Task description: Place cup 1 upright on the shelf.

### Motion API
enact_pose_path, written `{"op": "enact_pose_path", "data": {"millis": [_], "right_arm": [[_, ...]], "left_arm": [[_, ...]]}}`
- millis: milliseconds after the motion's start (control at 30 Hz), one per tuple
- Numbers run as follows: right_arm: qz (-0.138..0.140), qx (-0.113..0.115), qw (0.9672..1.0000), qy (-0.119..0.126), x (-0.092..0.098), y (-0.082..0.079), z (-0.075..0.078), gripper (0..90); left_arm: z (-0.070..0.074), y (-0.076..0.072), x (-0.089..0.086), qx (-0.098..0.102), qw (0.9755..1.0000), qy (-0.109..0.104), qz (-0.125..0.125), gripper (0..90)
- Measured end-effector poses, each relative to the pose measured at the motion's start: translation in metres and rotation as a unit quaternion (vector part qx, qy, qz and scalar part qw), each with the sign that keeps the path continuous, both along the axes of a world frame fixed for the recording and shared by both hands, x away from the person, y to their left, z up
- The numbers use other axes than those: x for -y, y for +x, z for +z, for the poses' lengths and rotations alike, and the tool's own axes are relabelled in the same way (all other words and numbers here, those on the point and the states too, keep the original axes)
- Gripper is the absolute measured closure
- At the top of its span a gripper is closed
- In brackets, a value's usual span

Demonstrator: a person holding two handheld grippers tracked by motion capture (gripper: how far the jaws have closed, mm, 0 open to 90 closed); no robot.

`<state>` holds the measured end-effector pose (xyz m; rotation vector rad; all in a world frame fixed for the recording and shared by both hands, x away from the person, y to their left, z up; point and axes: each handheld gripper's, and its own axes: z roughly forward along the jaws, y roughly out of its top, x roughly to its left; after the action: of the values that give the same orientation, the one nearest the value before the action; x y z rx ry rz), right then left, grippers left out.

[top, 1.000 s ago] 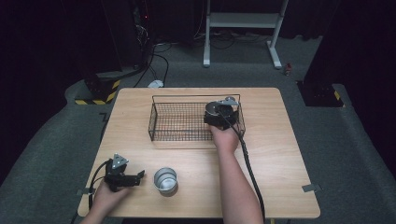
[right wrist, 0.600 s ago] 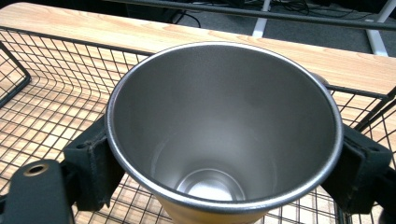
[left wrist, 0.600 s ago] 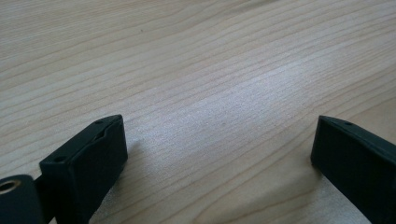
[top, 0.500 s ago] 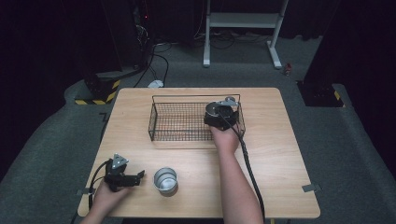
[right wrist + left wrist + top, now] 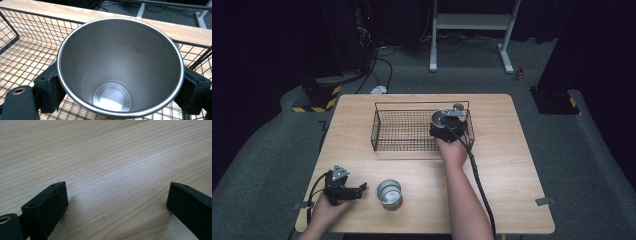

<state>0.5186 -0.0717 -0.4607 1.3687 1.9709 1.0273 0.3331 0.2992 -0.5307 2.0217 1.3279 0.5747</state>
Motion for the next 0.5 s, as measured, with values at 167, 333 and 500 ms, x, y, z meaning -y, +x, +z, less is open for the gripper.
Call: {"op": "enact_pose_path", "data": {"millis": [167, 333, 500], "right_arm": [[-0.001, 0.0, 1.0, 0.003, 0.0, -0.001, 0.002, 8.9], [0.002, 0.008, 1.0, -0.005, 0.002, -0.004, 0.004, 8.8], [0.002, 0.016, 0.9998, -0.008, 0.004, -0.01, 0.006, 8.8]], "left_arm": [[0.0, 0.0, 0.0, 0.0, 1.0, 0.0, 0.0, 3.9], [0.0, 0.0, 0.0, 0.0, 1.0, 0.0, 0.0, 3.9], [0.0, 0.0, 0.0, 0.0, 1.0, 0.0, 0.0, 3.9]]}}
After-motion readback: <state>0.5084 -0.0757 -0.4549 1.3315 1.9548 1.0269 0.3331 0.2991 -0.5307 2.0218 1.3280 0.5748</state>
